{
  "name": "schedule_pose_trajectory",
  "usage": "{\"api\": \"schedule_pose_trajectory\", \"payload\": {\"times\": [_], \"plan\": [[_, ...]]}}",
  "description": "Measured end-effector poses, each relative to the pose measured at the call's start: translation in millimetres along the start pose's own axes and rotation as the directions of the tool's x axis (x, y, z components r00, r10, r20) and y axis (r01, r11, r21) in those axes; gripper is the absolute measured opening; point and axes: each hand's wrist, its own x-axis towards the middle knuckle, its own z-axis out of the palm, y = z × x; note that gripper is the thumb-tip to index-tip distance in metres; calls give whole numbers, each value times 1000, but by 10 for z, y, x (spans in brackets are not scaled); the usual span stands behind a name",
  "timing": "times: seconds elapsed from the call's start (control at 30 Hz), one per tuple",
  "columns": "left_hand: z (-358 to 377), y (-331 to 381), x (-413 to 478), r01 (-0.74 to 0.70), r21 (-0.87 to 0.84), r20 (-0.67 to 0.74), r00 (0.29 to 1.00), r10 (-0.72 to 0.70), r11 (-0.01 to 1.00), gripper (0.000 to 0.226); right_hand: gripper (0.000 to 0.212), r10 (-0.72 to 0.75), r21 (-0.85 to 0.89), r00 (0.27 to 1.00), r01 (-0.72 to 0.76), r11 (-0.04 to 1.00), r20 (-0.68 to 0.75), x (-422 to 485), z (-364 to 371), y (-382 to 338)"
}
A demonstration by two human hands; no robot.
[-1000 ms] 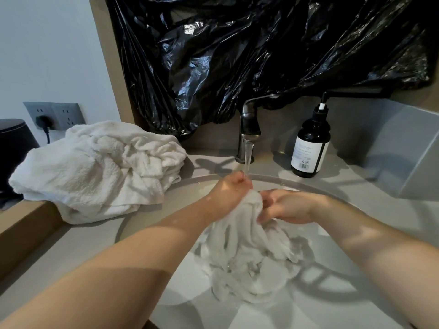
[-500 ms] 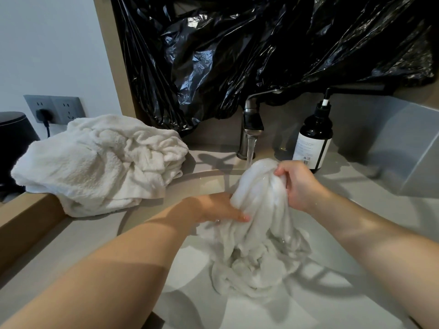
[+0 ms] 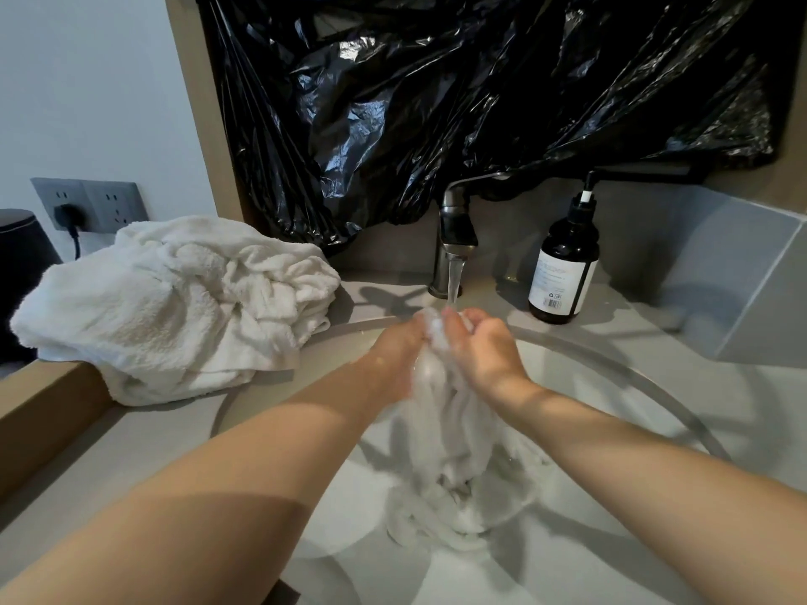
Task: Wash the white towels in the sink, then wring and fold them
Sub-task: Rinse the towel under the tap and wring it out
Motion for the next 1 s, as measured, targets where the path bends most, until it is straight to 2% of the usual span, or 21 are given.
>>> {"api": "schedule_pose_trajectory", "payload": {"times": [0.03, 0.07, 0.17, 0.23, 0.3, 0.37, 0.47, 0.53, 0.6, 0.63, 0.67, 0.7, 0.73, 0.8, 0.87, 0.9, 0.97, 1.0], "plan": [[6, 24, -39, -8, -29, 73, 997, 10, 1000, 33, 29, 33, -25, 999, -33, 999, -20, 74, -53, 55], [25, 30, -47, 3, -31, 66, 998, -1, 1000, 38, 31, 83, -45, 996, -85, 995, -43, 143, -128, 108], [132, 32, -49, 38, 86, -107, 994, -29, 996, 44, 39, 197, -71, 978, -202, 977, -70, 241, -311, 221], [132, -3, -4, 33, 176, -158, 987, -5, 984, 43, 38, 151, 3, 988, -151, 989, -16, 157, -244, 161], [95, -43, 40, 72, 163, -189, 981, -41, 984, 45, 30, 115, 40, 993, -117, 992, 38, 34, -75, 102], [27, -79, 60, 95, 115, -136, 987, -79, 989, 51, 26, 79, 35, 997, -80, 996, 19, -20, 79, 120], [54, -30, -45, 67, 124, -98, 994, -55, 990, 37, 35, 80, -46, 997, -80, 996, -8, -1, 41, 156], [76, 11, -65, 66, 161, -81, 995, -53, 985, 35, 39, 129, -112, 989, -120, 986, 73, 85, -47, 198], [103, 67, -91, 33, 261, -115, 993, -3, 965, 33, 24, 286, -182, 936, -250, 951, 206, 137, -117, 234], [93, 89, -90, 8, 339, -150, 988, 45, 941, 32, 23, 345, -235, 910, -292, 927, 231, 154, -164, 257], [58, 104, -66, -22, 442, -178, 978, 111, 897, 32, 27, 406, -165, 871, -373, 913, 276, 164, -222, 265], [25, 105, -55, -61, 538, -174, 968, 181, 841, 33, 33, 411, -43, 828, -428, 903, 381, 174, -276, 272], [-4, 108, -55, -104, 609, -157, 956, 249, 786, 32, 39, 308, 62, 806, -390, 919, 506, 155, -337, 266], [-47, 119, -70, -173, 659, -109, 941, 321, 732, 30, 42, 192, 134, 740, -357, 924, 644, 167, -411, 271], [-90, 129, -72, -202, 654, -94, 935, 343, 729, 32, 42, 174, 11, 732, -241, 970, 659, 162, -391, 277], [-120, 138, -71, -202, 634, -102, 935, 340, 747, 33, 50, 203, -49, 740, -225, 973, 642, 164, -358, 280], [-170, 157, -65, -158, 583, -164, 938, 306, 797, 29, 81, 260, -51, 768, -285, 957, 585, 192, -315, 301], [-204, 156, -66, -126, 560, -202, 938, 282, 819, 26, 80, 272, 13, 780, -338, 941, 564, 206, -312, 323]]}}
